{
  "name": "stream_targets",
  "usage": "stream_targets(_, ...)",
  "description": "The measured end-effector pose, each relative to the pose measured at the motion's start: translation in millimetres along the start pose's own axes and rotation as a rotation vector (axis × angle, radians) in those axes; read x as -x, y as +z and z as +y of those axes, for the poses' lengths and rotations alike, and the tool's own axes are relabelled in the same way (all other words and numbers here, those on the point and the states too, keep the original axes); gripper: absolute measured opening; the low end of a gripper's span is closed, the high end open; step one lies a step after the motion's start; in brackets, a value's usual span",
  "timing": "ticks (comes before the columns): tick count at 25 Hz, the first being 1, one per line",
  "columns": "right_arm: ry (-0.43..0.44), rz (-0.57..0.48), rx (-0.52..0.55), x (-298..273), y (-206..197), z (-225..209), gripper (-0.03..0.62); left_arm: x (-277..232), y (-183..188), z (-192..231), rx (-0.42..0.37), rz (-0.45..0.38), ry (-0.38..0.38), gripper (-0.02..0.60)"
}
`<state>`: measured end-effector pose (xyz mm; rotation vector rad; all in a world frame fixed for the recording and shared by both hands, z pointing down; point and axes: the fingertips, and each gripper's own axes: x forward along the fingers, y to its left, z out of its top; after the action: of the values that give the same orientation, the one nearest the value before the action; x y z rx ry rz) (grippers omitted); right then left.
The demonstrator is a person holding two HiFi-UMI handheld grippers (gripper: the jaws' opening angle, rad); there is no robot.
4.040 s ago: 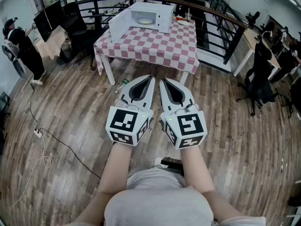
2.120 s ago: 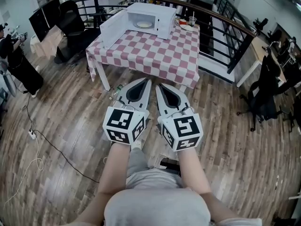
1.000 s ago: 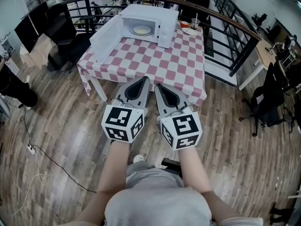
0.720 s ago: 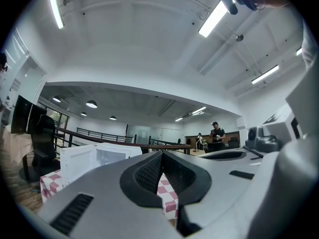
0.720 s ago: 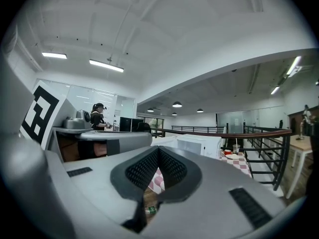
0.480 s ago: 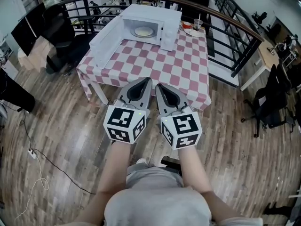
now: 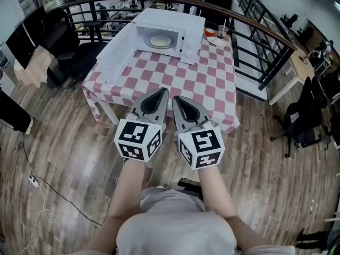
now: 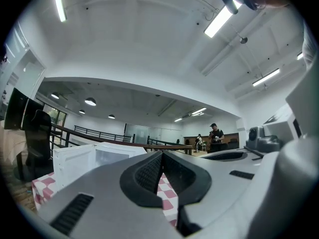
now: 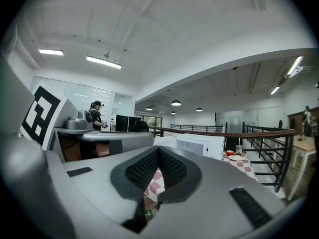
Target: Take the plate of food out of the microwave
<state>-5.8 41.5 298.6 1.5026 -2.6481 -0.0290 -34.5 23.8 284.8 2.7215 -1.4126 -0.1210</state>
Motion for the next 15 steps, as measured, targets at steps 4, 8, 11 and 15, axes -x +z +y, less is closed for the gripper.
stream_targets(4,-0.012,0.015,-0.004,-10,-6,-9,0.025,-12,-7,6,0.009,0.013,-0.010,0.002)
stream_targets(8,-0.018,0.016,-0.011,-20,-12,-22,0.025,-26,-15,13,0.018,0.028,-0.007,0.002)
stream_targets(11,-0.010,0.017,-0.017,-31,-14,-34,0.025,-42,-18,18,0.017,0.033,-0.003,0.002)
stream_targets(15,0.010,0.021,-0.025,-53,-17,-53,0.025,-70,-22,29,0.021,0.044,0.009,0.002)
